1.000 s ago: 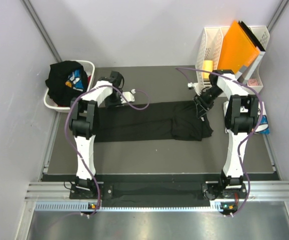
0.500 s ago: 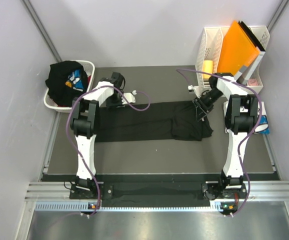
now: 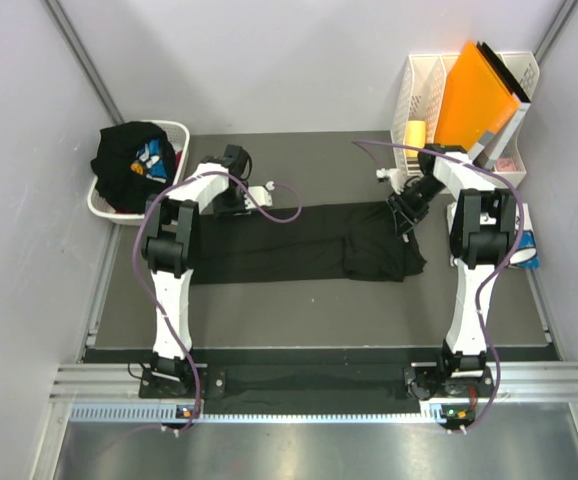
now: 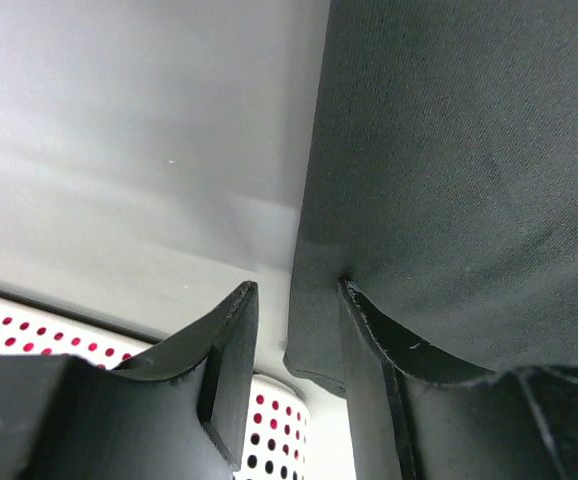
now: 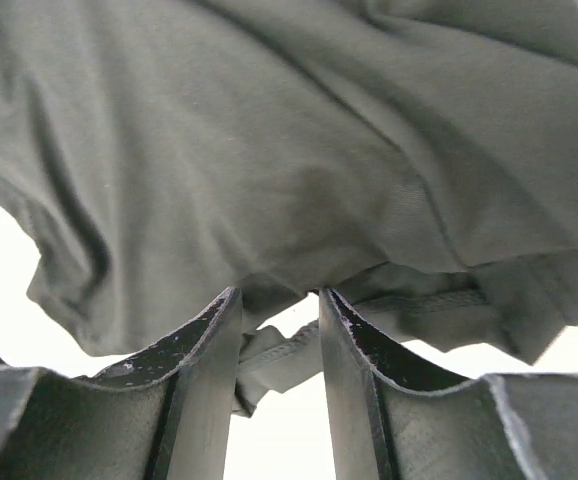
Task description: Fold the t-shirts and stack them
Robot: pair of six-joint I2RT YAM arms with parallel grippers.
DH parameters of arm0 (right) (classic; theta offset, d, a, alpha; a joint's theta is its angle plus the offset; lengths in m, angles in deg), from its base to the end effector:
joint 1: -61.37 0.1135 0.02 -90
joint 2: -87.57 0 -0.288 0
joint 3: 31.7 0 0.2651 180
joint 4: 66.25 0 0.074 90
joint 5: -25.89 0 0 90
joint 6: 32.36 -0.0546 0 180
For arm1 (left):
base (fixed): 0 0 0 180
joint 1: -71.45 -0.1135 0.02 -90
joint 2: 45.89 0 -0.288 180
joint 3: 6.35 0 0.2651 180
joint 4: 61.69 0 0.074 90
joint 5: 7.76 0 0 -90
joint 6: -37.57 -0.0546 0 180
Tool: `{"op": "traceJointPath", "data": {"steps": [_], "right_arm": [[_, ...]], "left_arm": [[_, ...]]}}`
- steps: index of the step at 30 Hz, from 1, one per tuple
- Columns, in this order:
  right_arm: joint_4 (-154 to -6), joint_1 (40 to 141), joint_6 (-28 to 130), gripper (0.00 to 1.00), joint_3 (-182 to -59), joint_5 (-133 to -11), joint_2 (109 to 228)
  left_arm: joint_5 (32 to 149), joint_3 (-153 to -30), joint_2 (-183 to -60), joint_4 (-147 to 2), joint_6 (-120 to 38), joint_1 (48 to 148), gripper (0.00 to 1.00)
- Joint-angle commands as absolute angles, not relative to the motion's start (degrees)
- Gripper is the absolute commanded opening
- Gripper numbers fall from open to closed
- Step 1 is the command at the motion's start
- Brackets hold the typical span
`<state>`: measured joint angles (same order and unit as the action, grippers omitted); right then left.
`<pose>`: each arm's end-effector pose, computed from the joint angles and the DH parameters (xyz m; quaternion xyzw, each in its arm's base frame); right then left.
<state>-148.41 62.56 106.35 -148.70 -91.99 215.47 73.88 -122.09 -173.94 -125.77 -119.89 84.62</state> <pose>0.4501 0.0349 0.1685 -0.4034 0.8824 0.2308 0.0733 0.4756 -0.1031 0.1593 0.6341 0.7607 0.1183 0.0721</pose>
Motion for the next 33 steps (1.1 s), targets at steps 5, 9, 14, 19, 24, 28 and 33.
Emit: {"op": "traceJointPath", "data": {"steps": [5, 9, 14, 19, 24, 28, 33], "right_arm": [[-147.88, 61.89, 106.25, 0.36, -149.81, -93.64, 215.27], [-148.23, 61.81, 106.95, 0.27, -150.16, -94.00, 214.92], [-149.73, 61.81, 107.74, 0.00, -150.69, -94.61, 215.80], [-150.69, 61.89, 108.88, 0.00, -149.72, -93.74, 213.96], [-155.26, 60.07, 112.40, 0.00, -149.99, -92.50, 211.24], [-156.32, 59.43, 113.19, 0.00, -150.07, -91.71, 209.65], [-156.76, 59.17, 112.93, 0.00, -150.34, -92.15, 209.21]], "left_arm": [[74.68, -123.94, -175.18, -125.22, -120.28, 85.07, 0.43], [74.50, -123.94, -175.35, -125.22, -120.28, 85.16, 0.43], [74.33, -124.02, -175.88, -125.04, -119.93, 85.42, 0.43], [72.32, -123.94, -177.90, -123.64, -119.05, 85.60, 0.38], [70.64, -123.58, -180.80, -123.46, -118.26, 85.95, 0.36], [70.90, -123.67, -181.33, -123.20, -117.91, 86.12, 0.30], [70.20, -123.67, -182.56, -124.69, -117.47, 86.47, 0.21]]}}
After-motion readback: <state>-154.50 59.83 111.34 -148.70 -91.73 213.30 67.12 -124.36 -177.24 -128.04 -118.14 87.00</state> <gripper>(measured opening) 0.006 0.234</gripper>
